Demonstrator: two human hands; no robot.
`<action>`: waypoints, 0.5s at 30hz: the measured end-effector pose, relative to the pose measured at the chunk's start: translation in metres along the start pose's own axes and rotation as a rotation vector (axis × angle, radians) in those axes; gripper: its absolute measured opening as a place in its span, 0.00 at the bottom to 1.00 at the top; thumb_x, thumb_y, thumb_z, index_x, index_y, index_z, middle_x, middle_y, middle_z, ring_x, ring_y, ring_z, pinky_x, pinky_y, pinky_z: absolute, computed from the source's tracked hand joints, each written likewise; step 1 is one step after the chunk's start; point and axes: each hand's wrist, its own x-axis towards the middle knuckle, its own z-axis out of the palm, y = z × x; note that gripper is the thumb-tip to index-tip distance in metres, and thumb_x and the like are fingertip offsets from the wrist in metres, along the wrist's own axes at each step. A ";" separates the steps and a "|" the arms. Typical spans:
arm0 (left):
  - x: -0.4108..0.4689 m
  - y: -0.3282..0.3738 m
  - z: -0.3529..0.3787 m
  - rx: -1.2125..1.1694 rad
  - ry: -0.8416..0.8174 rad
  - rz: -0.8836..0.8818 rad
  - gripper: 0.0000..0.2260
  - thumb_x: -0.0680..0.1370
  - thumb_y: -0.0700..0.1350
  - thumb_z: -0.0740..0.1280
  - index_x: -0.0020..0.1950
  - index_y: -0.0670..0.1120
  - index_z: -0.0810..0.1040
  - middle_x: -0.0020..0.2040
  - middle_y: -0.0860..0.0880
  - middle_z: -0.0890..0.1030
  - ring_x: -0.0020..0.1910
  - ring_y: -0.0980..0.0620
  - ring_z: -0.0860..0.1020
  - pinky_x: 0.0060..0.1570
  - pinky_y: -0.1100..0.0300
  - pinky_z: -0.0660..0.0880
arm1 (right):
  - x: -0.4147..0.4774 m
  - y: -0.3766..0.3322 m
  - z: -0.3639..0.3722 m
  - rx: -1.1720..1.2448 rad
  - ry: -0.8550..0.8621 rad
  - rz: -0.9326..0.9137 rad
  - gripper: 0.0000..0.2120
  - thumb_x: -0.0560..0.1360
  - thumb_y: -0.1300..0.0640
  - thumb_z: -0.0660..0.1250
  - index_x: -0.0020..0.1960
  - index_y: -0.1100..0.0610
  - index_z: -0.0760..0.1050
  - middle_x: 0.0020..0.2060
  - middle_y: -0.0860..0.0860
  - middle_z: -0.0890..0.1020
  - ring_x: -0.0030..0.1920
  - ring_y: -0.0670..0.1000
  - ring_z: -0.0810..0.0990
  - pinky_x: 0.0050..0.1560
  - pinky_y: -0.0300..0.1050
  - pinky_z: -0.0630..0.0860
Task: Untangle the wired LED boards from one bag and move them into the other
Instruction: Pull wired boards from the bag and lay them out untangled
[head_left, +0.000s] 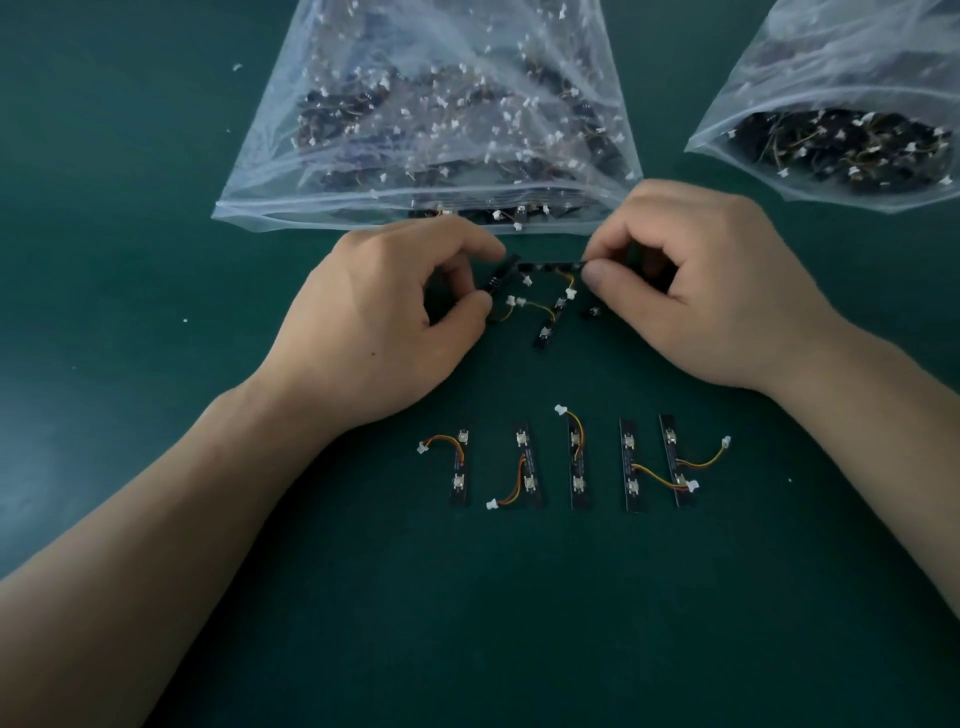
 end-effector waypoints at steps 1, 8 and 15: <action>0.000 0.000 0.000 0.005 0.010 0.000 0.12 0.78 0.47 0.69 0.60 0.55 0.82 0.41 0.61 0.80 0.36 0.52 0.75 0.37 0.53 0.75 | 0.000 0.000 0.000 0.017 0.027 0.009 0.05 0.80 0.51 0.68 0.47 0.51 0.80 0.42 0.40 0.78 0.41 0.47 0.77 0.42 0.52 0.76; 0.001 0.002 -0.001 -0.121 0.056 -0.076 0.14 0.78 0.39 0.68 0.60 0.53 0.82 0.40 0.59 0.80 0.31 0.48 0.73 0.34 0.65 0.71 | -0.001 0.000 -0.007 0.189 -0.012 -0.038 0.09 0.78 0.61 0.61 0.39 0.57 0.72 0.36 0.54 0.79 0.38 0.55 0.76 0.39 0.52 0.71; -0.003 0.007 -0.007 -0.124 -0.137 0.135 0.17 0.75 0.37 0.67 0.59 0.51 0.84 0.39 0.56 0.79 0.33 0.51 0.73 0.35 0.56 0.73 | 0.000 0.003 -0.010 0.126 -0.155 -0.124 0.09 0.71 0.64 0.63 0.33 0.58 0.71 0.47 0.52 0.81 0.49 0.46 0.75 0.55 0.47 0.67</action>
